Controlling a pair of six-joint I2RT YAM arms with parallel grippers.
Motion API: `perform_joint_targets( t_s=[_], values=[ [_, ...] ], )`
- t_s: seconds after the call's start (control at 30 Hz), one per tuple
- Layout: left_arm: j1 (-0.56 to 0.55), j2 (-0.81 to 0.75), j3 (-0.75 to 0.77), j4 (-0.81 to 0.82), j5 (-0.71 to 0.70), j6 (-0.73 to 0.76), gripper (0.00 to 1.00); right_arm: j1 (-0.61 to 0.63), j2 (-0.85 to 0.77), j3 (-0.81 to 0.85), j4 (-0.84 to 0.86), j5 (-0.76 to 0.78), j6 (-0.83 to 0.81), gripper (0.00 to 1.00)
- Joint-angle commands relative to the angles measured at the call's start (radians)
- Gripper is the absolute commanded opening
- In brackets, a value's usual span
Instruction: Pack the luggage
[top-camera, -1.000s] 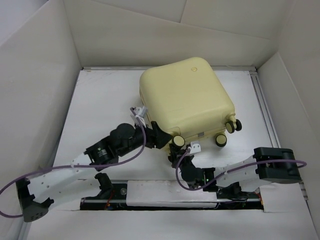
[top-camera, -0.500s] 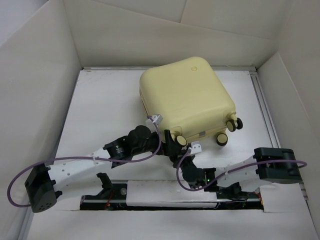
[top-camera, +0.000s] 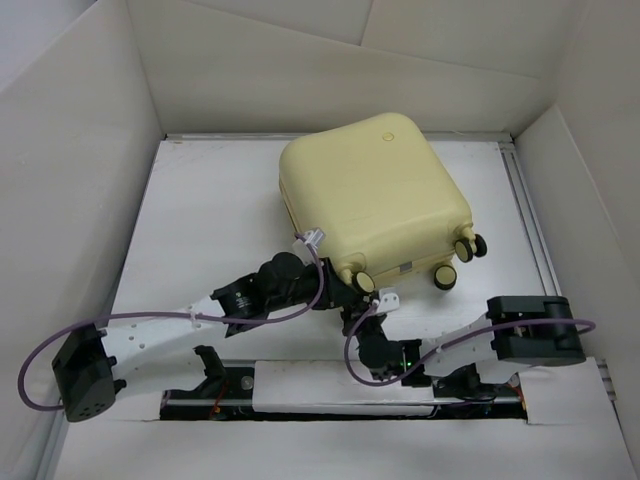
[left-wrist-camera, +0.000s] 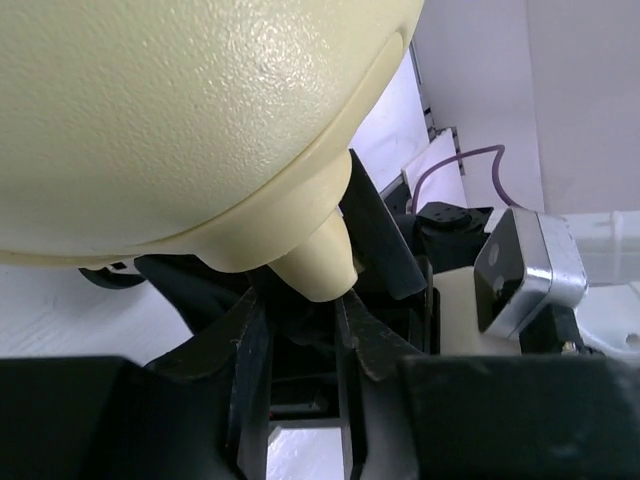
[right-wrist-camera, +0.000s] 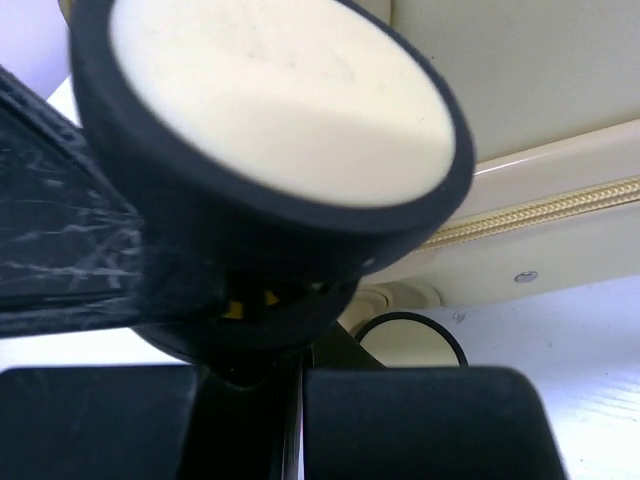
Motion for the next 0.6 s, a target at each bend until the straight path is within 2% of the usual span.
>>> perform_joint_targets(
  t_s=[0.0,0.07,0.23,0.3,0.47,0.53,0.57],
  values=[
    [-0.006,0.001,0.021,0.24,-0.04,0.04,0.0,0.074,0.071,0.067,0.014,-0.036,0.01,0.0],
    [-0.006,0.025,0.05,0.262,-0.014,0.04,0.0,0.117,0.104,0.113,0.046,0.024,-0.019,0.0],
    [-0.029,0.126,0.156,0.271,0.043,0.015,0.0,0.169,0.251,0.18,0.327,0.124,-0.255,0.0],
    [-0.029,0.145,0.174,0.295,0.086,-0.003,0.0,0.169,0.277,0.193,0.422,0.134,-0.31,0.0],
    [-0.049,0.192,0.229,0.306,0.152,-0.04,0.0,0.14,0.415,0.202,0.866,0.119,-0.558,0.0],
    [-0.075,0.201,0.26,0.297,0.143,-0.04,0.0,0.117,0.452,0.216,0.94,0.078,-0.559,0.0],
    [-0.104,0.214,0.274,0.288,0.134,-0.04,0.0,0.102,0.476,0.237,0.922,0.061,-0.559,0.0]
  ],
)
